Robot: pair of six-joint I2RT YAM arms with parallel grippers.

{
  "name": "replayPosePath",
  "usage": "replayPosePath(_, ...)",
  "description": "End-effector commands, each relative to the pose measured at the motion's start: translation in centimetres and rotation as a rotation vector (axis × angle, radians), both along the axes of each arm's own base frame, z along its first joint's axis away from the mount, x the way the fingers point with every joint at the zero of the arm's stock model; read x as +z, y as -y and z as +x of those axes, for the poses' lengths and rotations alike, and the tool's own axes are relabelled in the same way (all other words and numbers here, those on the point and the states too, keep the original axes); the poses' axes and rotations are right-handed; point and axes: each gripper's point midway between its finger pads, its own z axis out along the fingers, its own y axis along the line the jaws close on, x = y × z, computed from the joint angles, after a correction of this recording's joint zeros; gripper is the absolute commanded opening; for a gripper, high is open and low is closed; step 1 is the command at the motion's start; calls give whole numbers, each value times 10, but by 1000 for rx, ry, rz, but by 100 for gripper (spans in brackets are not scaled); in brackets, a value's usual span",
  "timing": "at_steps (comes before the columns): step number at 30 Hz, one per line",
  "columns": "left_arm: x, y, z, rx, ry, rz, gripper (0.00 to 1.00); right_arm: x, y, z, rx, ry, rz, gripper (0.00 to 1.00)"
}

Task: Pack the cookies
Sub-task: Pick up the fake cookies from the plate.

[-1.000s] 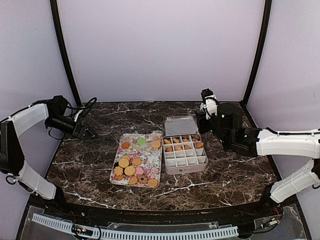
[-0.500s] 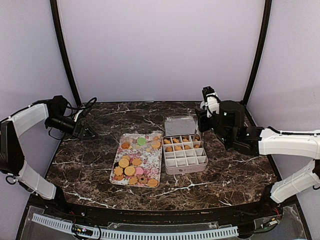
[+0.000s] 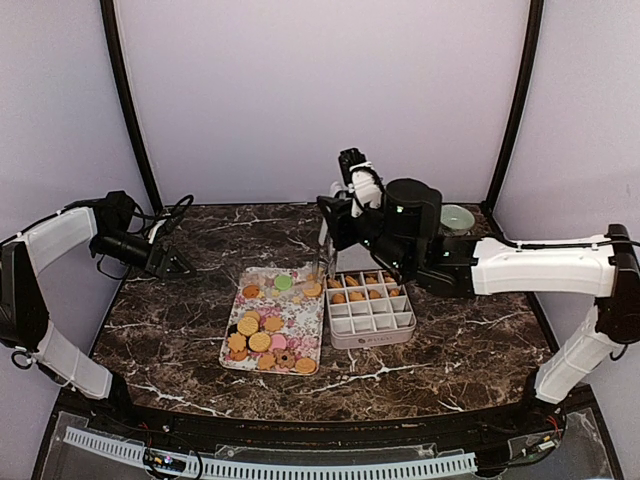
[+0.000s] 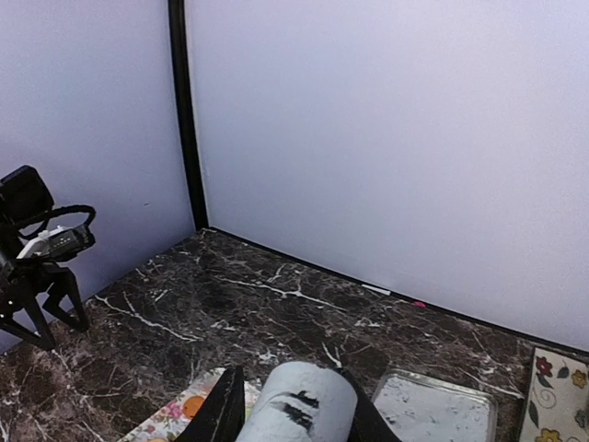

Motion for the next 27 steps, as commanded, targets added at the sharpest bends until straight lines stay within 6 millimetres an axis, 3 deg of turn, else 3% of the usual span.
replayPosePath(1, 8, -1, -1, 4, 15, -7, 98, 9, -64, -16, 132, 26, 61, 30)
replayPosePath(5, 9, -2, -3, 1, 25, 2, 98, -10, -110, -22, 208, 2, 50, 30)
replayPosePath(11, 9, -1, -4, 1, 23, -2, 98, -35, -147, -28, 262, -28, 32, 31)
replayPosePath(19, 9, -1, -3, 0, 23, -5, 98, -64, -163, -29, 272, -52, -16, 35)
replayPosePath(27, 8, -1, -3, -1, 19, -4, 98, -83, -163, -27, 249, -55, -65, 37)
